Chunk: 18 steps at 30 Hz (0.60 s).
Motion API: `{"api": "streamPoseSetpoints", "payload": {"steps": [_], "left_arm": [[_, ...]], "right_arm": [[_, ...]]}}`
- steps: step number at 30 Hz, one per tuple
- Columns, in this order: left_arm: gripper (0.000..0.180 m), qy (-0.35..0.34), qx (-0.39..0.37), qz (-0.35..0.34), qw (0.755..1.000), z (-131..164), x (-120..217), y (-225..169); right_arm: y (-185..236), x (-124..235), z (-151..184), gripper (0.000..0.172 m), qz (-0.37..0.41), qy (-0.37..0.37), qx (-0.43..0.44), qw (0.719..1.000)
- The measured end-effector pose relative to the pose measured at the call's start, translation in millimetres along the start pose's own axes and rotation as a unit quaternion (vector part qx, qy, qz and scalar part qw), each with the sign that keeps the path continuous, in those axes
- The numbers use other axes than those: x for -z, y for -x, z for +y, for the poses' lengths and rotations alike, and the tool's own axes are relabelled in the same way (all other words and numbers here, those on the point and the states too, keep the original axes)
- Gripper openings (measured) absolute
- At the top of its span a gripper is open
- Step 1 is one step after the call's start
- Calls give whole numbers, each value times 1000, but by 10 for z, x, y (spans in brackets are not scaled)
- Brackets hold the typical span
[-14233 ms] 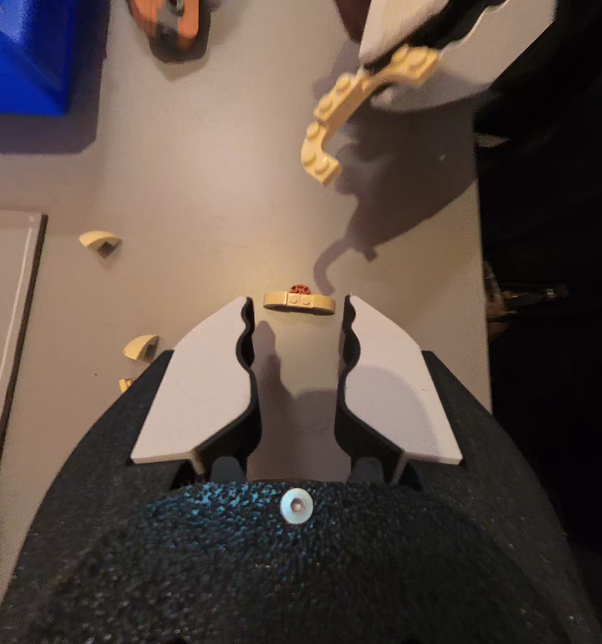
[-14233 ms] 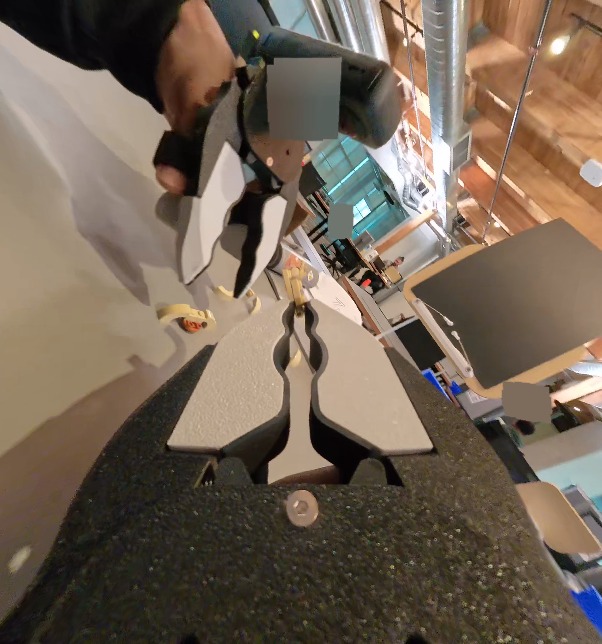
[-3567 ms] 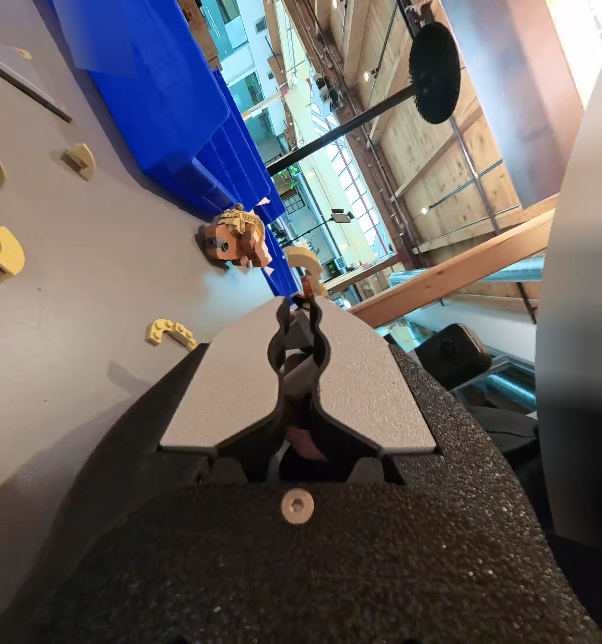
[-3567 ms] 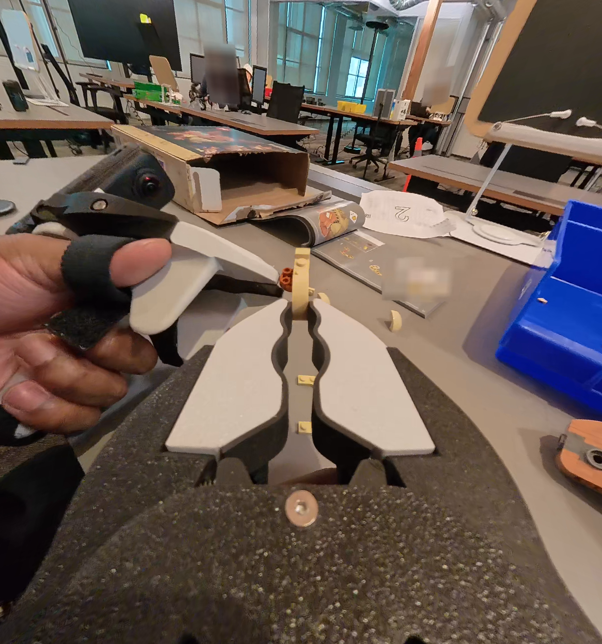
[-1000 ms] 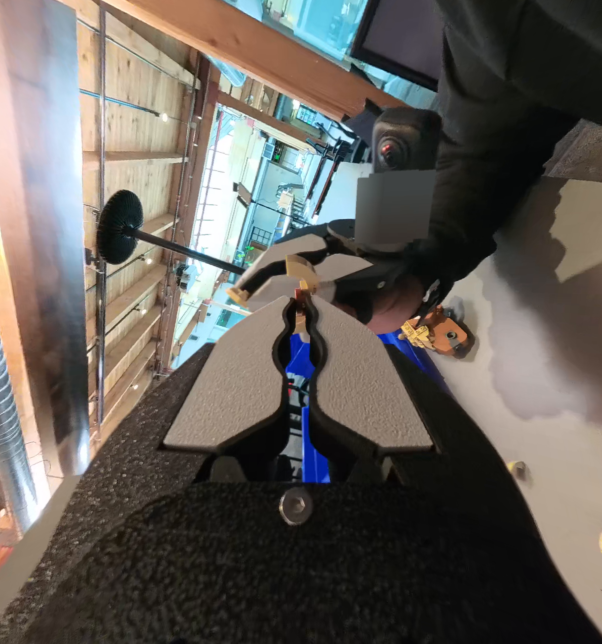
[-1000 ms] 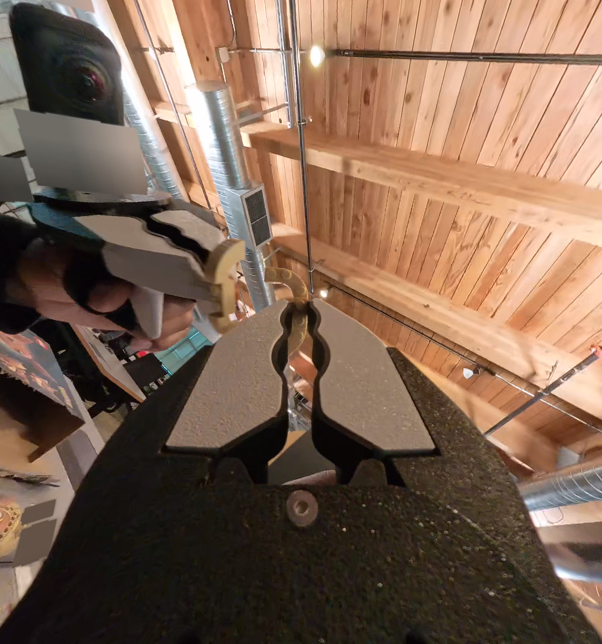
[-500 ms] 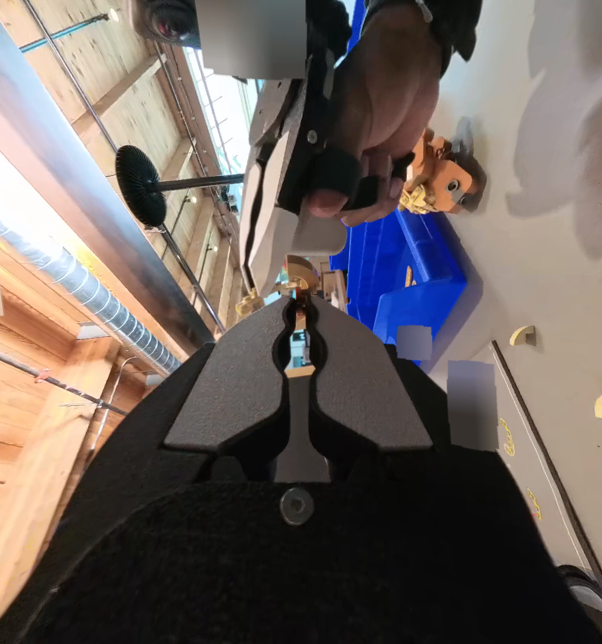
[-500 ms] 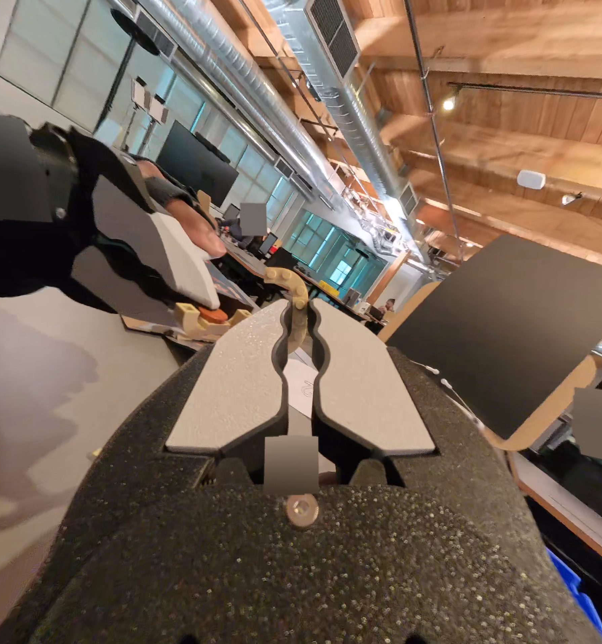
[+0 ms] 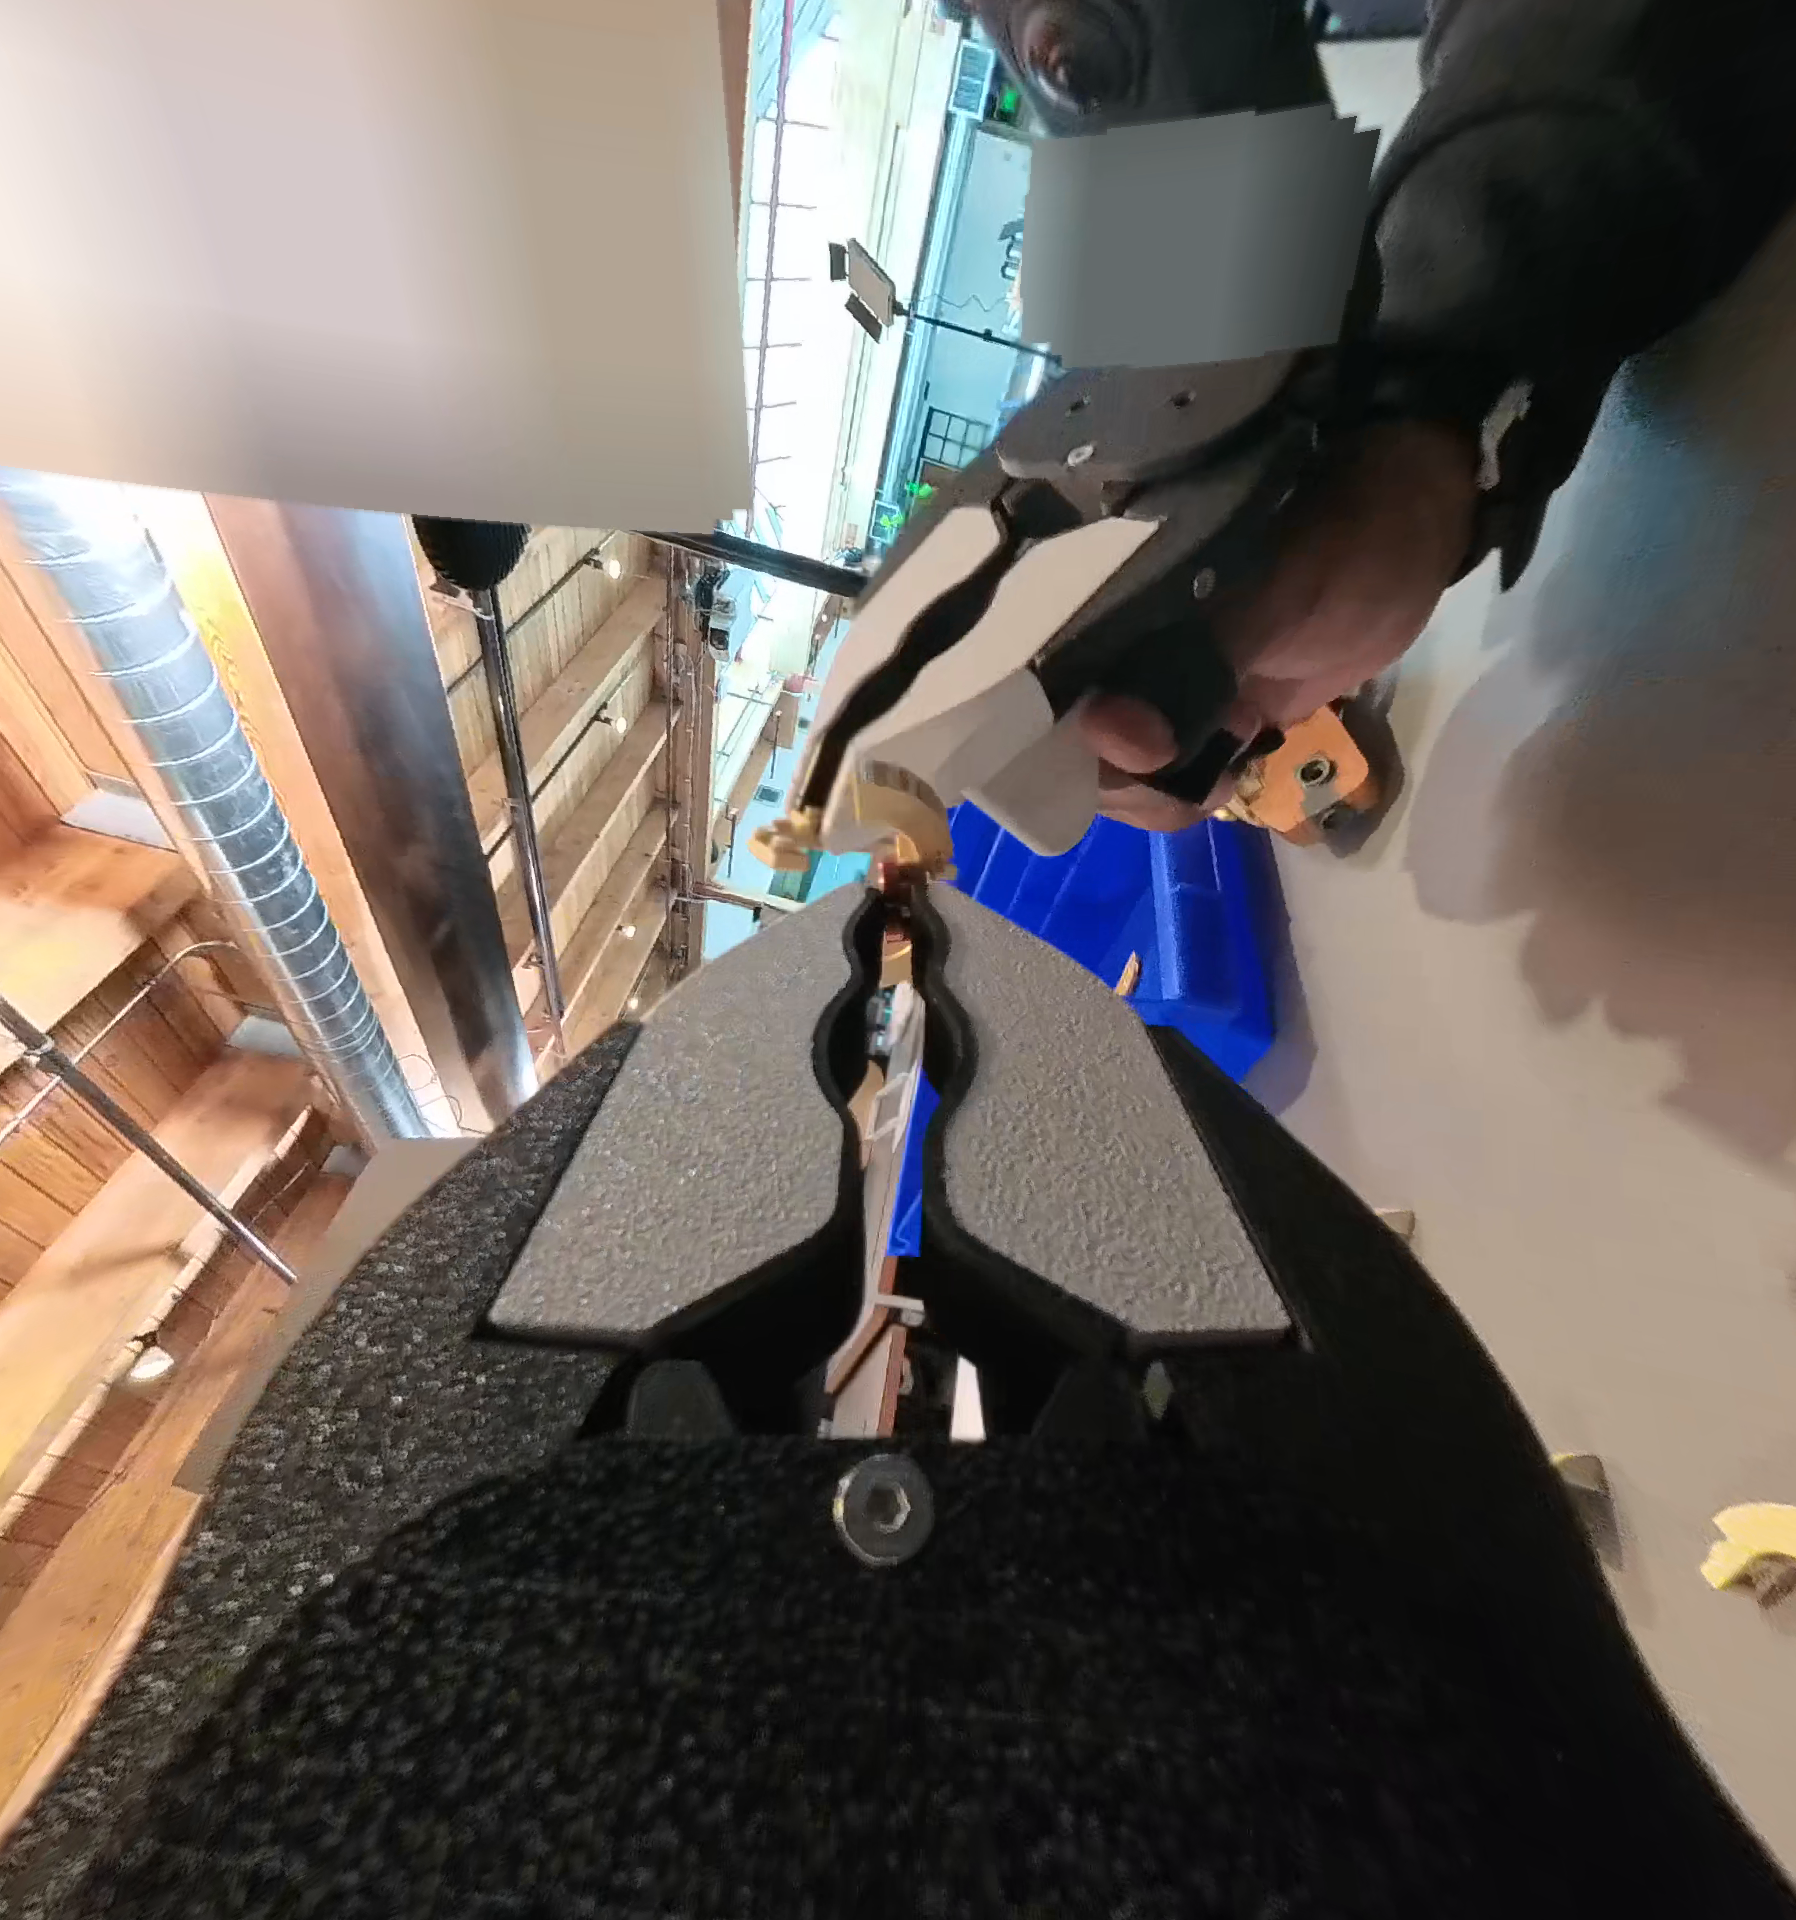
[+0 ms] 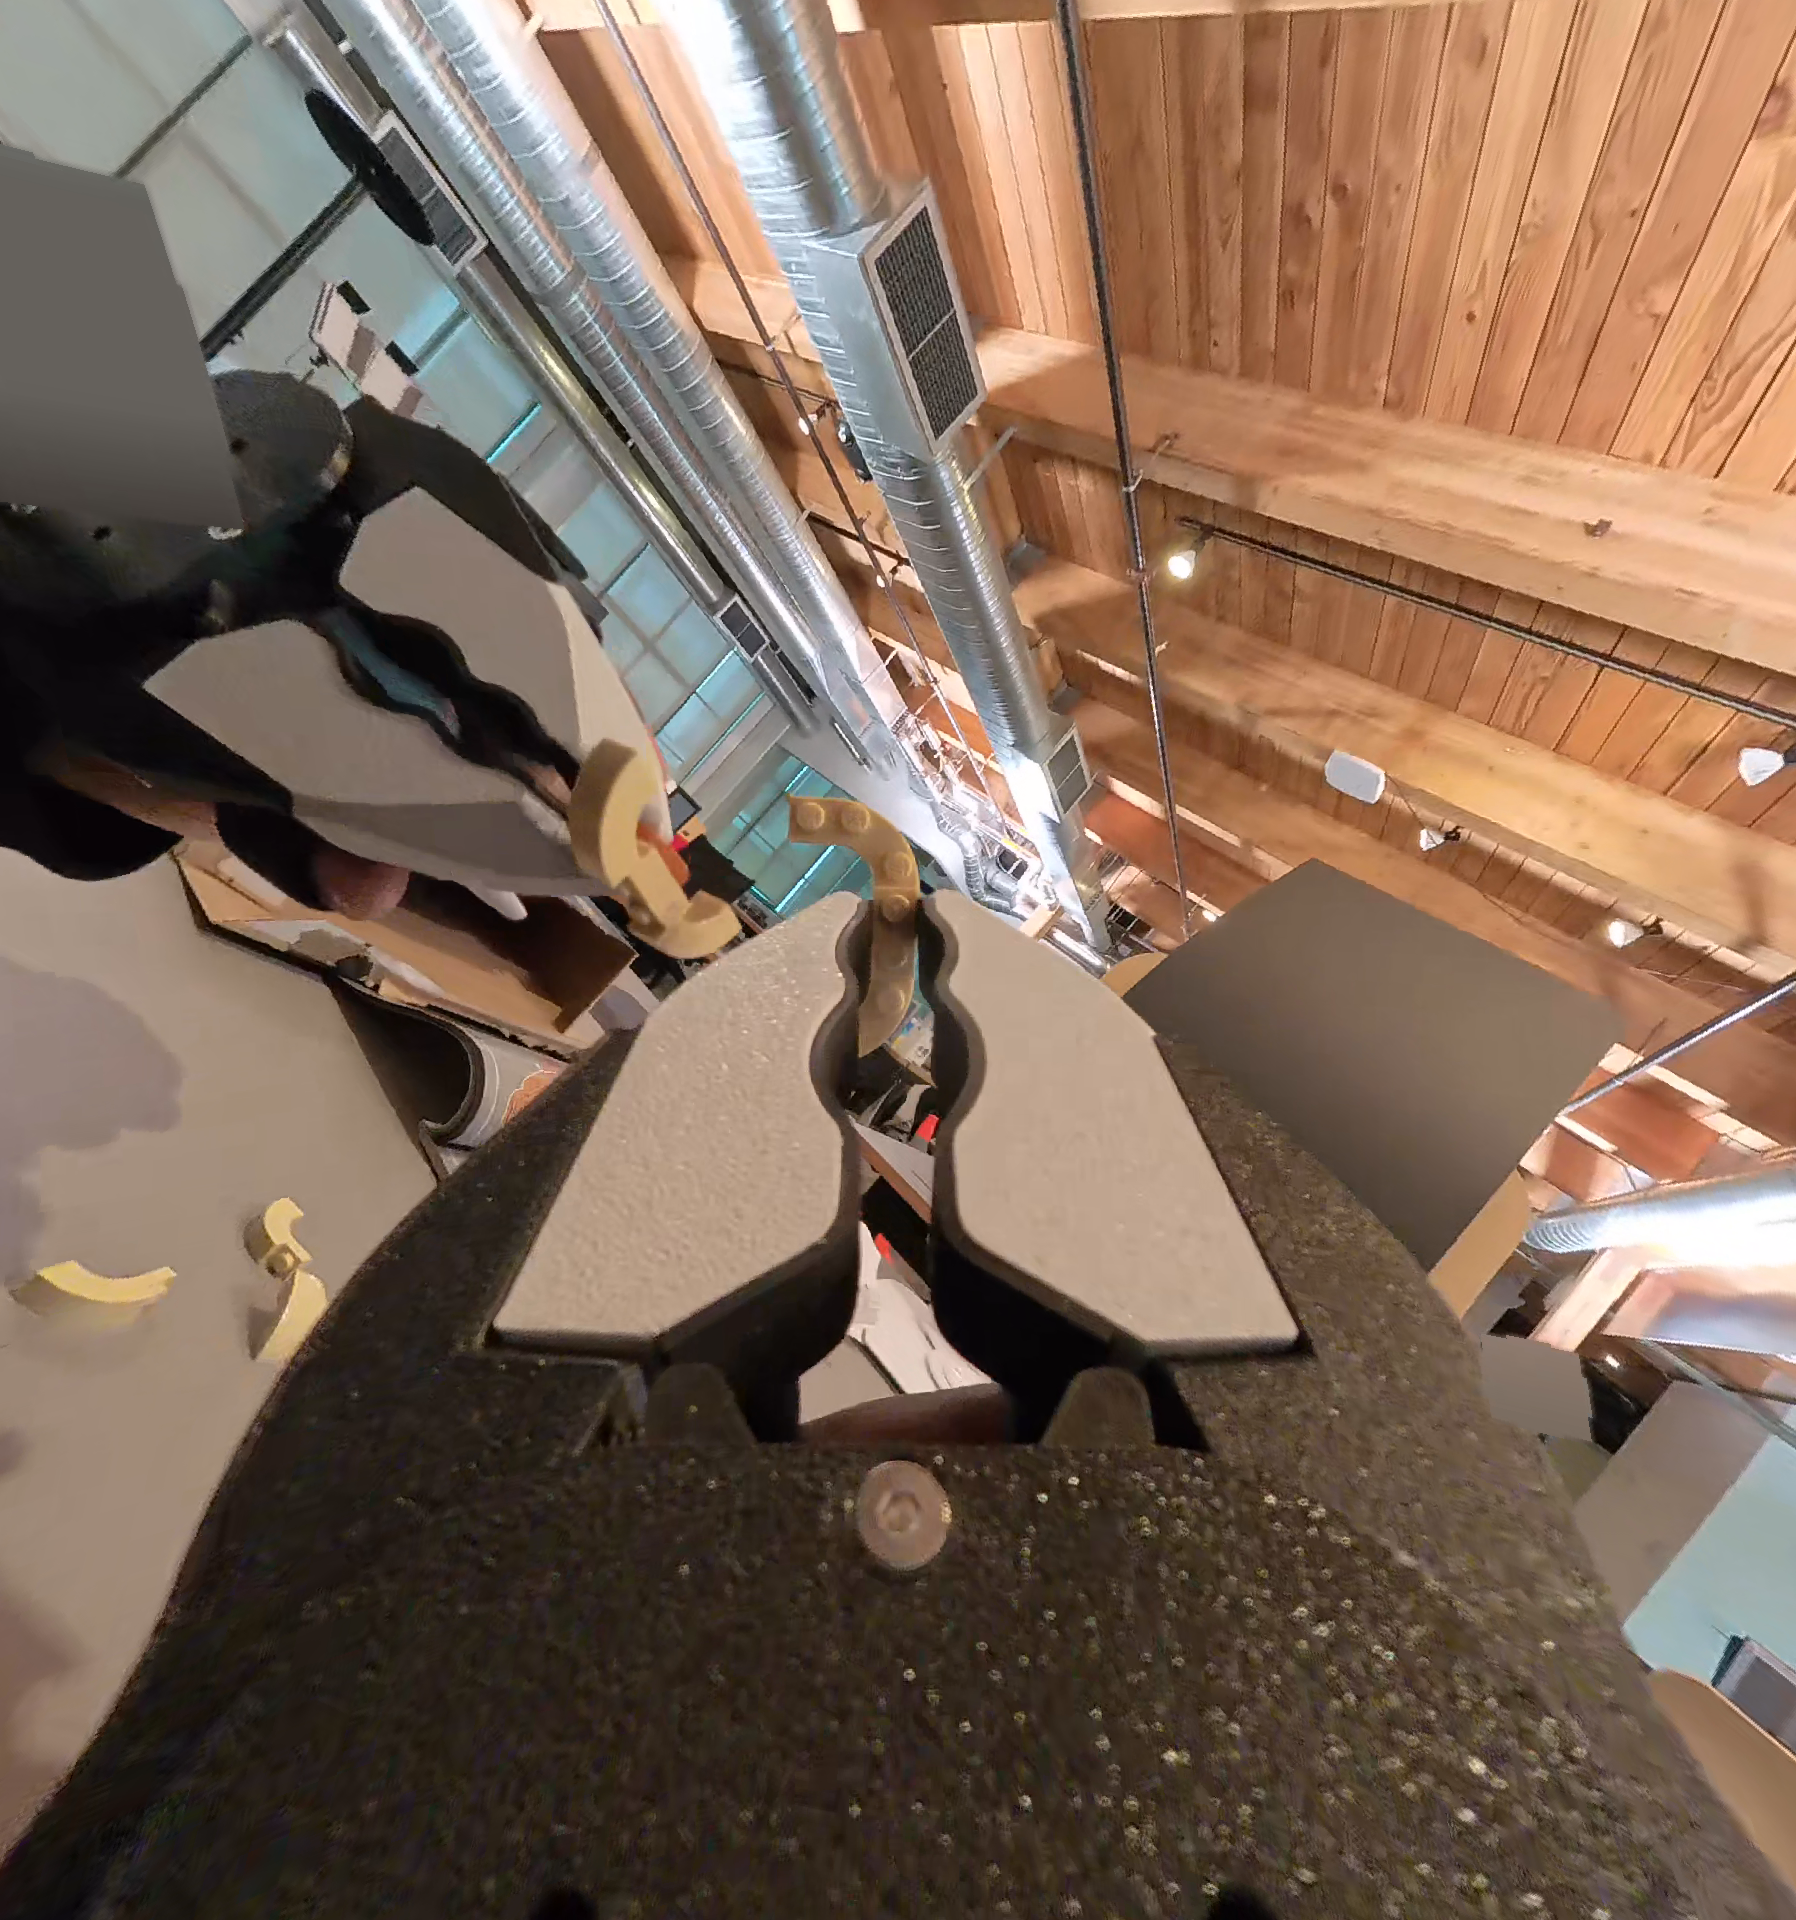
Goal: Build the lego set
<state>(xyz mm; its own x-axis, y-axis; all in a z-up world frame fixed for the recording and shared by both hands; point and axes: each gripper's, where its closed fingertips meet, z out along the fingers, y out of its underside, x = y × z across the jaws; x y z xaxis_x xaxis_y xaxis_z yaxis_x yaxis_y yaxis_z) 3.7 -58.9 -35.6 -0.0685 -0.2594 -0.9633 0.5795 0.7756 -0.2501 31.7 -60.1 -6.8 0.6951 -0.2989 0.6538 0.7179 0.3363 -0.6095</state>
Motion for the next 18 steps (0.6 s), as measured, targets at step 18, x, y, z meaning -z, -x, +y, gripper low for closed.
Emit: {"api": "streamPoseSetpoints", "payload": {"steps": [18], "left_arm": [[4,10,70,32,997,204,33,-73]], "right_arm": [[358,133,398,7,-88,64,226,968]]}}
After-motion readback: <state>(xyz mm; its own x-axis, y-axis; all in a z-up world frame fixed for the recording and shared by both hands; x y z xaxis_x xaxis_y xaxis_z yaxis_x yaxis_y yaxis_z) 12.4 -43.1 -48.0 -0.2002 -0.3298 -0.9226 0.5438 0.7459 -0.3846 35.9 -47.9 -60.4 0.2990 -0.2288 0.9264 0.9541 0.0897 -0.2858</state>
